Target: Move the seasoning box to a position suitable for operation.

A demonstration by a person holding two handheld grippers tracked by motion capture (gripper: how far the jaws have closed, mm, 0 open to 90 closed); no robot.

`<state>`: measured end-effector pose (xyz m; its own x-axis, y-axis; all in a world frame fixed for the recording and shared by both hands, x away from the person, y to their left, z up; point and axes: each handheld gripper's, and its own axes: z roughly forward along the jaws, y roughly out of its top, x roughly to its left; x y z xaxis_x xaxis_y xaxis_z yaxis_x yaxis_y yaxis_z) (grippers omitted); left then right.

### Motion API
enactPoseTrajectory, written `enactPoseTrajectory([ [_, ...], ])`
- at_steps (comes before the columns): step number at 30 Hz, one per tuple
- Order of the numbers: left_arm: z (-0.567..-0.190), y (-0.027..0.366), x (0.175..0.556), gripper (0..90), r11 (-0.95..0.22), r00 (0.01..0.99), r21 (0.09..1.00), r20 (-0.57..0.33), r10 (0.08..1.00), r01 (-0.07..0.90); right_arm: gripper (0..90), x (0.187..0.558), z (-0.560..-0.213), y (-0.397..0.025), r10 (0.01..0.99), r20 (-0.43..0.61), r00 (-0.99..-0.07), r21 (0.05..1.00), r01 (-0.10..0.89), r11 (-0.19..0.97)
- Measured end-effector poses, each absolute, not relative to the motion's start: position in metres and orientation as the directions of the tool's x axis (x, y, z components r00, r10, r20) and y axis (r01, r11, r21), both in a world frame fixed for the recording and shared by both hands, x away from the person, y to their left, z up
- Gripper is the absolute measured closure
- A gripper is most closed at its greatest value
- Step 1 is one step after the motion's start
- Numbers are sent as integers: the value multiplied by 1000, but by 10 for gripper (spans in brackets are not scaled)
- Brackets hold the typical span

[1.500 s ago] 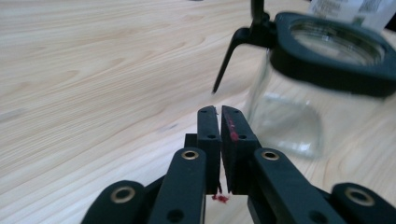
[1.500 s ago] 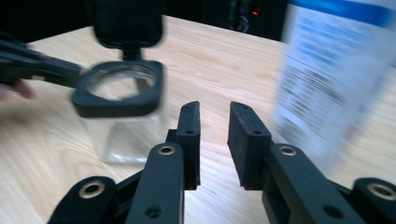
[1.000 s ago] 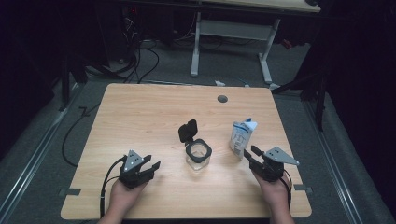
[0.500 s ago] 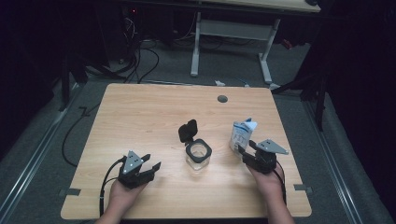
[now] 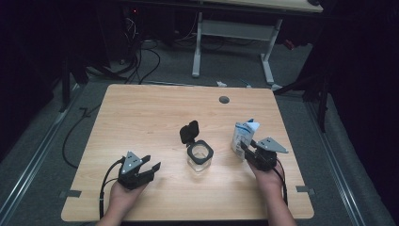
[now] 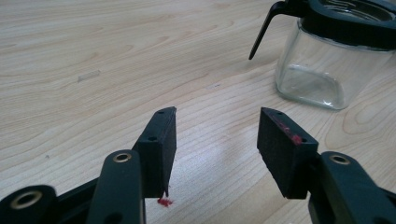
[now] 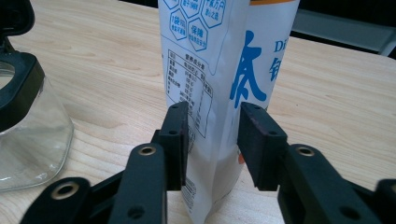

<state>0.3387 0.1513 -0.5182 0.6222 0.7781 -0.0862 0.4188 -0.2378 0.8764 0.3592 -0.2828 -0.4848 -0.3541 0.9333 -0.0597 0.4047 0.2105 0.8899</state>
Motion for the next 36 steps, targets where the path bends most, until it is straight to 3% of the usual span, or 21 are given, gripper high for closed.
enactPoseTrajectory([
  [7, -519, 152, 339, 475, -232, 623, 877, -93, 777, 421, 766, 358, -485, -283, 931, -81, -355, 892, 391, 226],
  [15, -518, 152, 338, 464, -219, 630, 880, -110, 769, 422, 843, 357, -486, -284, 930, -68, -361, 894, 391, 217],
  [36, -520, 148, 334, 385, -238, 699, 890, -115, 706, 388, 870, 362, -478, -282, 924, -51, -379, 871, 436, 227],
])
